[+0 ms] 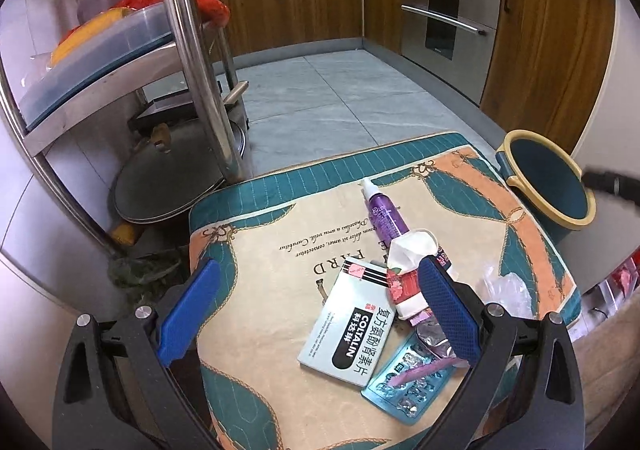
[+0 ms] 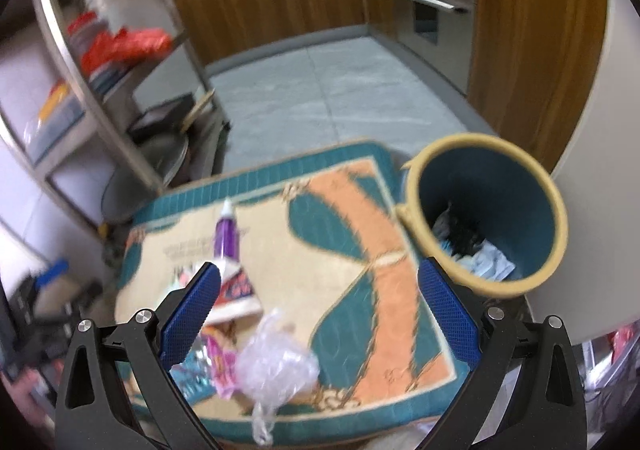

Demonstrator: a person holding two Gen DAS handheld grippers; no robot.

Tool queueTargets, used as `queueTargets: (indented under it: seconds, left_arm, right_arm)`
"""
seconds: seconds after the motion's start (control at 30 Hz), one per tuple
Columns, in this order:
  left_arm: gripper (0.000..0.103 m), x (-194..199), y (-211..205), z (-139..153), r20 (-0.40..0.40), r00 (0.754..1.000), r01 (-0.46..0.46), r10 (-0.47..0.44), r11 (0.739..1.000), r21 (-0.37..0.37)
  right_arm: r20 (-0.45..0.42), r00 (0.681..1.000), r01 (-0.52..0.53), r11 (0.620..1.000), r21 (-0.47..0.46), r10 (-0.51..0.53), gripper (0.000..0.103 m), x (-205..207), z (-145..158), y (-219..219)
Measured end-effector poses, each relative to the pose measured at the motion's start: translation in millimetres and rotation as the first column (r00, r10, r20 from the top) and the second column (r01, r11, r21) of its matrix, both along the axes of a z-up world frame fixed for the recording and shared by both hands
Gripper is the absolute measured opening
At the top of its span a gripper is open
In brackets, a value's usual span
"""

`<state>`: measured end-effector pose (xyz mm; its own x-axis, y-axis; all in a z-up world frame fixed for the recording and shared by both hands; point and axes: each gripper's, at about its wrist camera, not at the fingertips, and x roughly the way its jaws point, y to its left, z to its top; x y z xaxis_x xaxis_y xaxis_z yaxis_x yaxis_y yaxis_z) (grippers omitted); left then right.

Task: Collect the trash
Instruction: 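Move both tools back over the mat toward the plastic bag and paper cup, then grasp the clear plastic bag with the right tool while the left grasps the white paper cup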

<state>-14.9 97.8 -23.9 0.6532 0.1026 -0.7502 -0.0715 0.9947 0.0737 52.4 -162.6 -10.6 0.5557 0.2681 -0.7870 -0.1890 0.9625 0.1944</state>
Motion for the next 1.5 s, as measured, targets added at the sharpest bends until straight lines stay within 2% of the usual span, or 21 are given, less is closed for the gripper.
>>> queueTargets:
  seconds: [0.23,0.57,0.6,0.73,0.77,0.8,0.83,0.9,1.03,1.23,1.5]
  left_arm:
    - [0.097,17,0,-2,0.007,1.000,-0.002,0.002,0.999,-0.033]
    - [0.097,38,0,-11,-0.016,1.000,-0.021,0.020,0.999,-0.045]
    - [0.097,39,0,-13,-0.021,1.000,-0.020,0.019,0.999,-0.043]
    - [0.097,45,0,-21,-0.044,0.999,-0.017,0.015,0.999,-0.034]
    - [0.097,46,0,-22,-0.047,0.999,-0.016,0.014,0.999,-0.034]
    - [0.097,47,-1,-24,-0.052,0.999,-0.014,0.012,0.999,-0.036]
    - [0.097,47,-1,-25,-0.054,0.998,-0.012,0.010,0.999,-0.038]
    - [0.097,48,-4,-29,-0.065,0.998,-0.004,0.001,0.999,-0.050]
    - [0.097,50,-13,-36,-0.088,0.996,0.013,-0.018,0.998,-0.061]
    - [0.097,59,-33,-55,-0.134,0.989,0.058,-0.063,0.998,-0.039]
    - [0.097,79,-65,-84,-0.218,0.964,0.138,-0.151,0.988,-0.075]
  right_arm:
    - [-0.147,0.987,-0.076,0.995,-0.059,0.067,0.098,-10,-54,23]
    - [-0.278,0.948,-0.183,0.980,-0.081,0.155,0.095,-4,-99,47]
    - [-0.290,0.943,-0.196,0.977,-0.083,0.165,0.090,-3,-103,49]
    - [-0.371,0.909,-0.231,0.971,-0.062,0.192,0.051,2,-119,54]
    - [-0.369,0.907,-0.240,0.969,-0.060,0.202,0.047,2,-118,55]
    - [-0.358,0.910,-0.248,0.967,-0.060,0.211,0.035,2,-115,56]
    - [-0.347,0.913,-0.252,0.966,-0.062,0.216,0.028,2,-112,56]
    - [-0.307,0.927,-0.245,0.967,-0.064,0.214,0.023,3,-101,55]
    - [-0.260,0.950,-0.191,0.980,-0.048,0.172,0.022,10,-85,46]
    - [-0.177,0.979,-0.112,0.993,-0.047,0.103,0.022,25,-64,28]
    - [-0.182,0.979,-0.096,0.995,-0.023,0.090,0.022,31,-65,15]
